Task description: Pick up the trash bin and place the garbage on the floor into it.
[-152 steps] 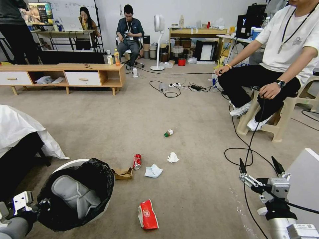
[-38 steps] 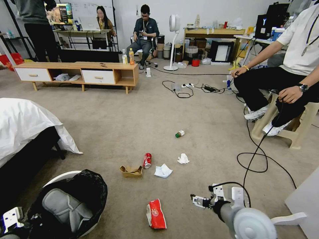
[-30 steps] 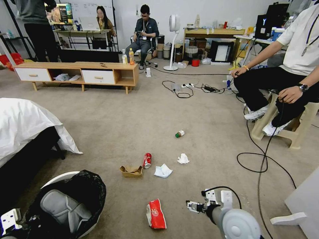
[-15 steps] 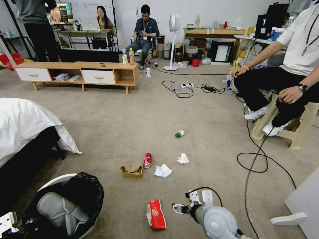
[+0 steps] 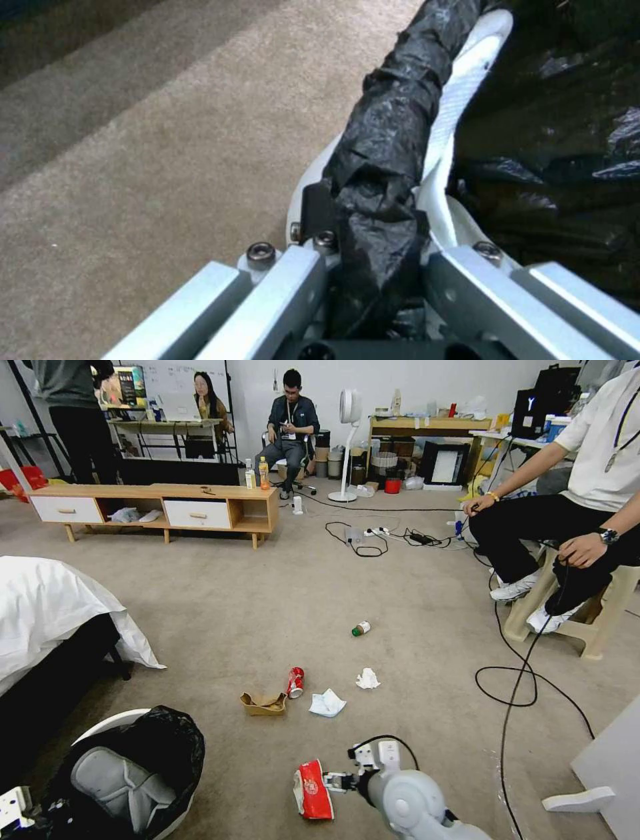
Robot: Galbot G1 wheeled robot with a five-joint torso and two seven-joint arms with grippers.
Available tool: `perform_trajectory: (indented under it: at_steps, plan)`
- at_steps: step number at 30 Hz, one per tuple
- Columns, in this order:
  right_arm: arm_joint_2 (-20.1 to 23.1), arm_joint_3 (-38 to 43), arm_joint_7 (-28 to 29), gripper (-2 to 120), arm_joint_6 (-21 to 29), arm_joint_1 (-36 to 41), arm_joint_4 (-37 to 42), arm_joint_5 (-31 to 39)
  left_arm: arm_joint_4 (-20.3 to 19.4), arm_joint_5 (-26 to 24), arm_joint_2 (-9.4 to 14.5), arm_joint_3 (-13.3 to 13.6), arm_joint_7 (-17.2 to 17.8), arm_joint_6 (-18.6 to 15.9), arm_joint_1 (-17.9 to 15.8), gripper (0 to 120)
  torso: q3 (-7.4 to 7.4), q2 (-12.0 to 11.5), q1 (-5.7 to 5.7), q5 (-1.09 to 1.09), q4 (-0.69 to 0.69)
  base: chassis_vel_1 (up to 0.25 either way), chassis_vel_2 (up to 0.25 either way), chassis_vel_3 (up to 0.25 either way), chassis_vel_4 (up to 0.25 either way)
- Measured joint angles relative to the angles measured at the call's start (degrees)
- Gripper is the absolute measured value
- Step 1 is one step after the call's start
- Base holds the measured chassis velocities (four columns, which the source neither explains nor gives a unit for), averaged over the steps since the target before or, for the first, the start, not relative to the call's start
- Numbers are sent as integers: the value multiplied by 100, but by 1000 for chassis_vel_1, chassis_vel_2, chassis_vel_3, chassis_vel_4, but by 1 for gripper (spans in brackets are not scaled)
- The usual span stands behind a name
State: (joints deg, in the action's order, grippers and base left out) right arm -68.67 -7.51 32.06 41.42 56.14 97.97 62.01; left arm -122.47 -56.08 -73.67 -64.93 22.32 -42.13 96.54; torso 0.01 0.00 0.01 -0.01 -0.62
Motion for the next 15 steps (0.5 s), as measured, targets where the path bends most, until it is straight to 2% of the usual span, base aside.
perform_trajectory:
  at_steps: [5,15]
  plan:
    - [-264,-264,-175,100,-100,-265,-566,-100,68,1,-18,-26,0,0,-23,2,0,0,0,-1,-1,0,0,0,0]
    - [-456,-472,-386,100,-243,-519,-1137,-228,97,2,-32,-79,-4,0,-11,2,0,1,0,0,-1,0,0,0,0]
